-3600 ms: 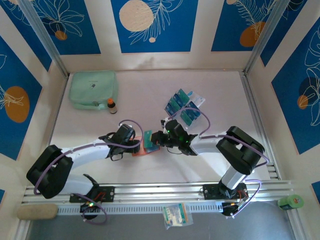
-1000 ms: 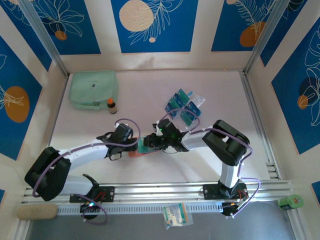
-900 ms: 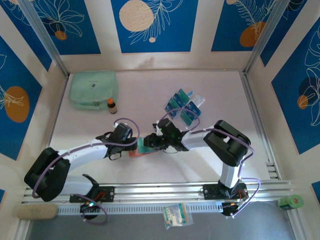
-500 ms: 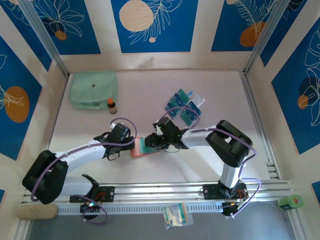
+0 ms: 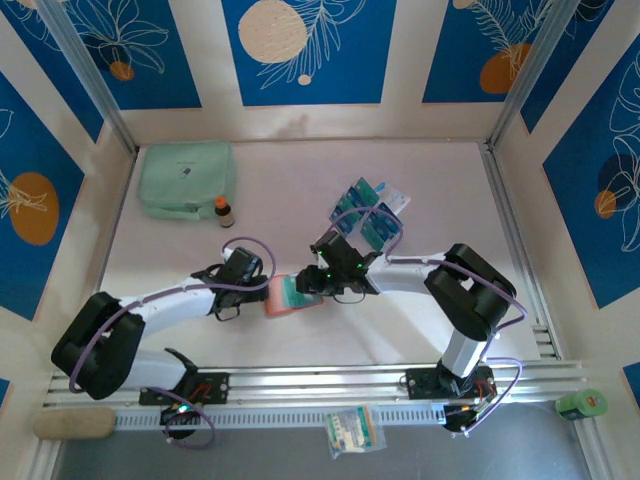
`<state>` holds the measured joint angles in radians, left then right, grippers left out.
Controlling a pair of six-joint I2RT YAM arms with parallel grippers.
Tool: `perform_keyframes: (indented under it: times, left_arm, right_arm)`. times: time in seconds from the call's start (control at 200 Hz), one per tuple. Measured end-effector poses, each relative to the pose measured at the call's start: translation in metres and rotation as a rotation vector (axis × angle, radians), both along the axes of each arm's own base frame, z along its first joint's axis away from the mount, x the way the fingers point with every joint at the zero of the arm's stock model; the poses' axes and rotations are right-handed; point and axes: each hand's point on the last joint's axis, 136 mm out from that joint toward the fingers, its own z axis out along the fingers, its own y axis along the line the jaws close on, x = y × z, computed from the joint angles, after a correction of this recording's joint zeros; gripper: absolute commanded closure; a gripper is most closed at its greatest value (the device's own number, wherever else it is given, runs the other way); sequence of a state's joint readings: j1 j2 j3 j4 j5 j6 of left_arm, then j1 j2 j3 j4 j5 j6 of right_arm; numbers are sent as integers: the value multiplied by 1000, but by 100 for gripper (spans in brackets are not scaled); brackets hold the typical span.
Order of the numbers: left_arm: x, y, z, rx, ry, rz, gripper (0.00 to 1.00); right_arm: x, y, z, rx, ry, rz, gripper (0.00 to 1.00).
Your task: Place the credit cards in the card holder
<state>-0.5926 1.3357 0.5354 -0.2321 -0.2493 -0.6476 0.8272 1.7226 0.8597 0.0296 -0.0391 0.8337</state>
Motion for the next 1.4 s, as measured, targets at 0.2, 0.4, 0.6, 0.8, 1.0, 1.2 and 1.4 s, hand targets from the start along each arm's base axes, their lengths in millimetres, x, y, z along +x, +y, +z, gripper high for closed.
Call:
perform_keyframes:
  times: [0.2, 0.4, 0.6, 0.8, 1.0, 1.2, 1.4]
  left_arm:
    - [1, 1, -1, 12, 0, 2, 19]
    - [2, 1, -2, 19, 2, 4, 19]
    - [2, 1, -2, 25, 4, -2, 19]
    - [3, 2, -3, 33, 5, -10, 19]
    - [3, 2, -3, 33, 4, -11, 19]
    - [3, 1, -2, 33, 5, -11, 19]
    - [2, 1, -2, 36, 10, -18, 19]
  right_arm:
    - [7, 8, 12, 6, -30, 15, 72]
    - [16, 19, 8, 3, -34, 26, 77]
    - [12, 24, -9, -33, -2, 42, 78]
    - [12, 43, -6, -19, -12, 67, 80]
    - [7, 52, -6, -8, 3, 78, 80]
    - [7, 48, 6, 9, -6, 76, 80]
    - [10, 31, 25, 26, -32, 45, 81]
